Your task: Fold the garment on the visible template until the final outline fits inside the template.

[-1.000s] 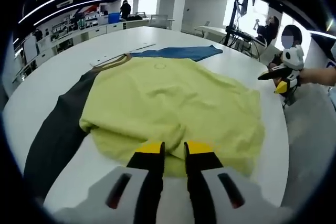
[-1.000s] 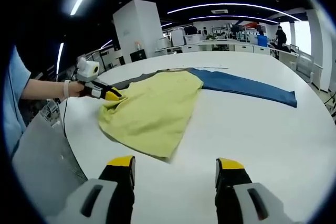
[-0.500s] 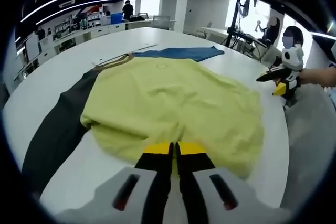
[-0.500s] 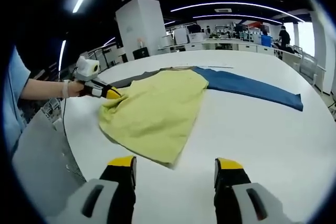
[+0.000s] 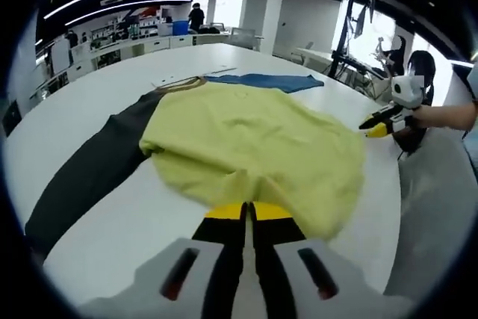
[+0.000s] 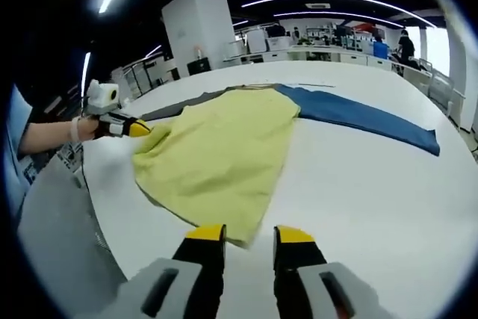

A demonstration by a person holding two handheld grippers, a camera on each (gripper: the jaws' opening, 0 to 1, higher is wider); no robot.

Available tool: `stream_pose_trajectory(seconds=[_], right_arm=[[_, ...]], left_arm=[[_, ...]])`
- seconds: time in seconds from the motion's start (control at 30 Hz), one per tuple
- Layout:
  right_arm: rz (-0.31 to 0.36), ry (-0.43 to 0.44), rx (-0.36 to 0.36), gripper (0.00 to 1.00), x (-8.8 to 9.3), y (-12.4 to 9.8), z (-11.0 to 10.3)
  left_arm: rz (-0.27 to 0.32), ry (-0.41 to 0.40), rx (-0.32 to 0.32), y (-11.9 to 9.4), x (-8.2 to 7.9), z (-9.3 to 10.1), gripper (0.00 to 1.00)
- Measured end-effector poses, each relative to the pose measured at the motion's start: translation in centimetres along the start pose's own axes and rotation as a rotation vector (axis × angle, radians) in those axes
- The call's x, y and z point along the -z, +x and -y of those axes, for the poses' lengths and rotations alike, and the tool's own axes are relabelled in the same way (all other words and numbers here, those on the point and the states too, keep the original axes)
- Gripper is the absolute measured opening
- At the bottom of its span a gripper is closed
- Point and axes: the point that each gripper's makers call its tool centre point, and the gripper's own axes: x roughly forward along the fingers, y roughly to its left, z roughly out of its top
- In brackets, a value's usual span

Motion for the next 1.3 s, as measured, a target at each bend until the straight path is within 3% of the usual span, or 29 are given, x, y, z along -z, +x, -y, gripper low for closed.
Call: stream_pose_trajectory(seconds=[0.2,0.4,0.87,1.1,1.3], right_arm=[[-0.027,0.020,-0.009,0.13,0.7,0.5,-0.2],[-0.044,0.035,-0.005,0.00,0.8,0.4,0.0],[-0.035,0.042,-0.011,0.00,0.0,-1.1,0.0],[-0.038,0.043,-0.006,0.00,0.4,-1.1,-0.1],[-0.044,0.047,-0.008,0.00,0.7,-1.3,-0.1]], left_arm=[[0.010,-0.046,-0.027,-1.6,1.0,-0.3,0.00],[0.020,-0.091,-0.048,-3.0,1.8,-0.4,0.00],[0.040,-0.288,-0.084,-6.1,3.5,-0.1,0.00],[0.019,-0.398,-0.090,-6.9,6.1,1.3,0.00],[0.014,-0.430,-0.100,-7.1,7.5,2.1,0.00]])
